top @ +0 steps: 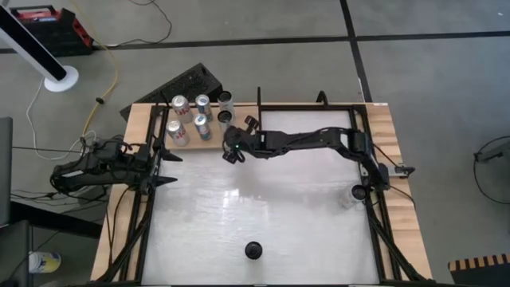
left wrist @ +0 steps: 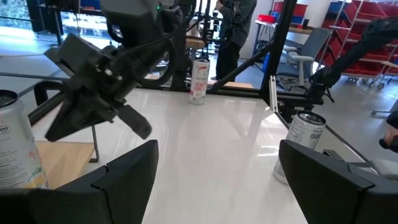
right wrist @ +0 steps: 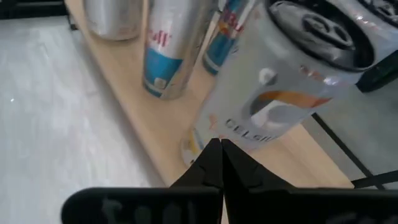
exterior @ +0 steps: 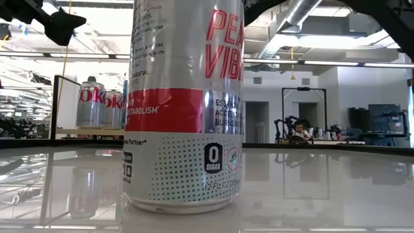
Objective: Place canned beverage on shelf
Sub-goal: Put the white and yellow soda can aligned with the other white and yellow soda can on the shelf
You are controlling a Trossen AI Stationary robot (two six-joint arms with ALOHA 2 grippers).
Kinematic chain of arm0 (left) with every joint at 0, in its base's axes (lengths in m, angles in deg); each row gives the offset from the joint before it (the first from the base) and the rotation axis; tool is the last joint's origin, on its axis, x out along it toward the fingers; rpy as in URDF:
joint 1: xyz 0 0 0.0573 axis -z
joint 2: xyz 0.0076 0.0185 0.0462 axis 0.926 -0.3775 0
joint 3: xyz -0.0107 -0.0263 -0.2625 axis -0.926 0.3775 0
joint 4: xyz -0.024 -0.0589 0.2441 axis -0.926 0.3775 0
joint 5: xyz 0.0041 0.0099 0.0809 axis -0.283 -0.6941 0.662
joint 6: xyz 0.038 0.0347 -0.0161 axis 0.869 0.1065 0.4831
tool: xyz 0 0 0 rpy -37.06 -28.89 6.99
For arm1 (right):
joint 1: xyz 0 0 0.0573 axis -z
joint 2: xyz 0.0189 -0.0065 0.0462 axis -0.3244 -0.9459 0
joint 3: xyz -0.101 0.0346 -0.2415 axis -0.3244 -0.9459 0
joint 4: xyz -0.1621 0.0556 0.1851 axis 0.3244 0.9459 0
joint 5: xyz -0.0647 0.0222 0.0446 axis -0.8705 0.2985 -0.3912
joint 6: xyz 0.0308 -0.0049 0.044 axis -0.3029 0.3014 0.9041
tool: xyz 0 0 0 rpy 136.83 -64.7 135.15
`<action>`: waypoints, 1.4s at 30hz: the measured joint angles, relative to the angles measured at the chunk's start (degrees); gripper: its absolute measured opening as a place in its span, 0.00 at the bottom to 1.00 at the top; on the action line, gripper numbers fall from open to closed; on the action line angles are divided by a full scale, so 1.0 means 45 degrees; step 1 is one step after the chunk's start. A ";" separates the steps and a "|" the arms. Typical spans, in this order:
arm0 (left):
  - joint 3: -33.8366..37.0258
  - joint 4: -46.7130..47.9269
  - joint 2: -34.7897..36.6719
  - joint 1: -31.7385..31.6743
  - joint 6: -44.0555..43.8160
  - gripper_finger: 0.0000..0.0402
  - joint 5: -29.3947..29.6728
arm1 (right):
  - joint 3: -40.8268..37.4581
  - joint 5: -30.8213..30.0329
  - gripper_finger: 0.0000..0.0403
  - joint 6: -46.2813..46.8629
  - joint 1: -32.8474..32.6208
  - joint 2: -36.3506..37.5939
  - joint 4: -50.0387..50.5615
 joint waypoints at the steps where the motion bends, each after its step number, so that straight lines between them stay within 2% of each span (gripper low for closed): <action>1: 0.0000 -0.0002 0.0000 0.0000 -0.0001 0.79 0.0000 | 0.0000 0.0003 0.05 0.0003 0.0051 0.0000 -0.0091; 12: 0.0000 -0.0010 0.0000 -0.0001 -0.0011 0.79 -0.0010 | 0.0000 0.0934 0.05 0.0548 0.0282 0.0000 -0.0727; 32: 0.0000 -0.0005 0.0000 0.0000 -0.0011 0.79 -0.0019 | 0.0000 0.0955 0.05 0.1368 0.0612 0.0000 -0.1645; 37: 0.0000 -0.0003 0.0000 0.0000 -0.0011 0.79 -0.0037 | 0.0000 0.1051 0.05 0.1370 0.0188 0.0067 -0.1460; 42: 0.0000 0.0009 -0.0004 0.0000 -0.0011 0.79 -0.0044 | -0.0009 0.1124 0.05 0.1266 -0.0937 0.1361 -0.0281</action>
